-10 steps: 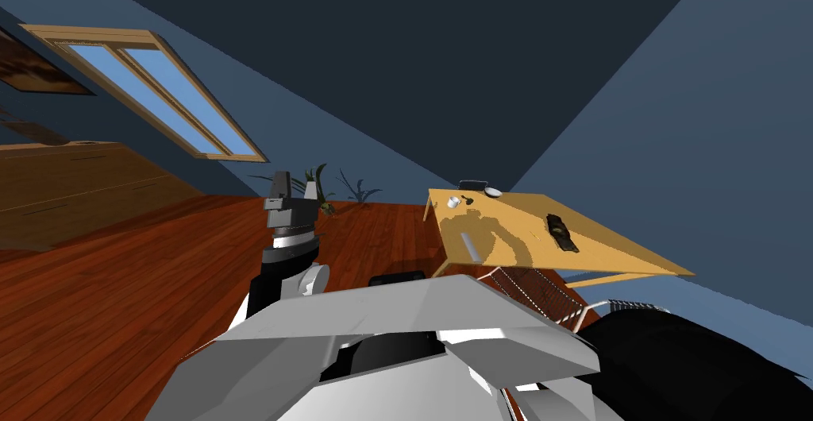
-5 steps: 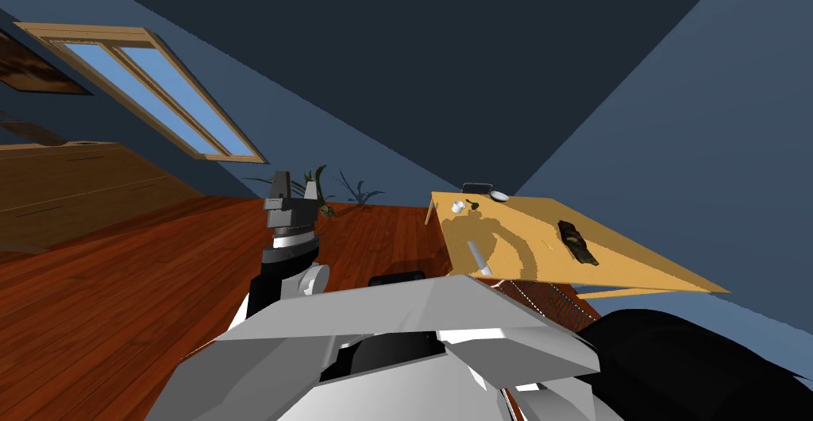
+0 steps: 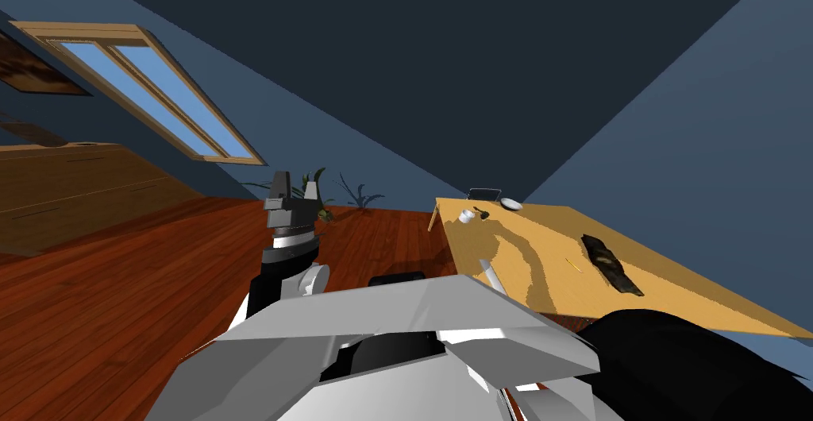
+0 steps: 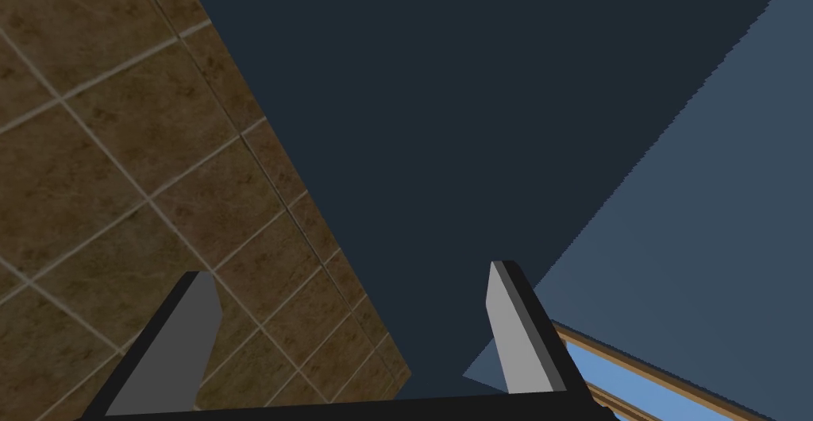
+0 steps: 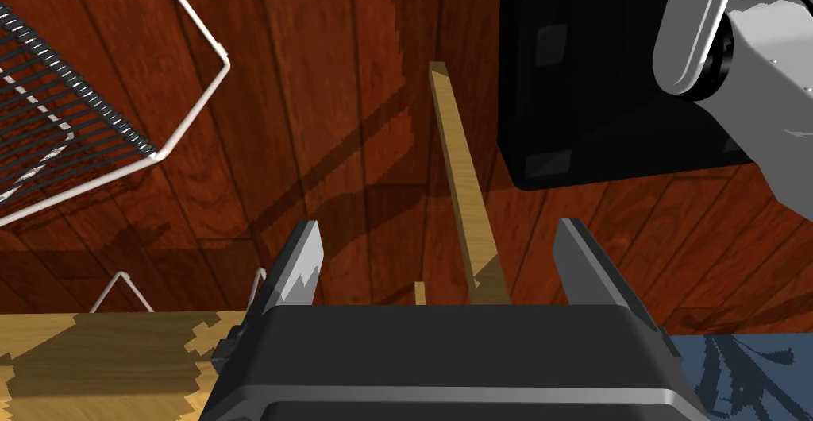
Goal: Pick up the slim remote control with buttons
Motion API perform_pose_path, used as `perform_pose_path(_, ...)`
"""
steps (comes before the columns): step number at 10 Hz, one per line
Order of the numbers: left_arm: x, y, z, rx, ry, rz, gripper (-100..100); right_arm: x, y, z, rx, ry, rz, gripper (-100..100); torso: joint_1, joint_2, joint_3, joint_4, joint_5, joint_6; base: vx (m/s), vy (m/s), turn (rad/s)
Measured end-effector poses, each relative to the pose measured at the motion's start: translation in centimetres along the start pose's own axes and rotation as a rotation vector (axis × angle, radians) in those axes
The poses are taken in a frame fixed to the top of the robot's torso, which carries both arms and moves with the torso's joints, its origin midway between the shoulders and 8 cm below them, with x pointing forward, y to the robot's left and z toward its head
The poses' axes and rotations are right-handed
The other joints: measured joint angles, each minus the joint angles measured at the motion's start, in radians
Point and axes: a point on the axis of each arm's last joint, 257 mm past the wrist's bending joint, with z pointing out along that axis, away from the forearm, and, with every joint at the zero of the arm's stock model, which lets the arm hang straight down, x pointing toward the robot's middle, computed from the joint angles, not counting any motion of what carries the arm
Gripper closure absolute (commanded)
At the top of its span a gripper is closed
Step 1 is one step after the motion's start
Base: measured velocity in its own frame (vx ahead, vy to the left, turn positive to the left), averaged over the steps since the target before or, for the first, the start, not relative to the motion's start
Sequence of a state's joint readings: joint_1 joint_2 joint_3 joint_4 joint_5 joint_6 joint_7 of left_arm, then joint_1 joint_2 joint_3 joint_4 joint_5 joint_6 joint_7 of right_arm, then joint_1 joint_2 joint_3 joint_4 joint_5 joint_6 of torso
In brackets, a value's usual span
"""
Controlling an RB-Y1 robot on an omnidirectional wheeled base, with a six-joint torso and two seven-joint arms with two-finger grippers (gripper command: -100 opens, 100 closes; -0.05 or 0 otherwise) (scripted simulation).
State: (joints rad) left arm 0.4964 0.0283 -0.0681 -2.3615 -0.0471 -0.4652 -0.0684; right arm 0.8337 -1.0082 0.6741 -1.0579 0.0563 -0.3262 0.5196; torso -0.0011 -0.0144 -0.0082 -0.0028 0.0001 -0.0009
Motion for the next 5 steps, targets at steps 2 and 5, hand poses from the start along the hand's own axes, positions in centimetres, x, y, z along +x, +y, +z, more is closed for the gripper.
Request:
perform_pose_path(2,0.0,0.0,0.0,0.000,0.000,0.000,0,1.8,-2.5,-0.9,0.040,0.051,-0.031,-100,-0.003,-0.004,-0.003,-0.001,0.000,0.000,0.294,-0.065,0.051)
perform_pose_path(5,0.0,0.0,0.0,0.000,0.000,0.000,0,3.2,-4.6,-2.0,0.076,0.097,-0.062,-100,-0.003,-0.009,-0.005,-0.002,-0.001,0.000,0.337,-0.058,0.059)
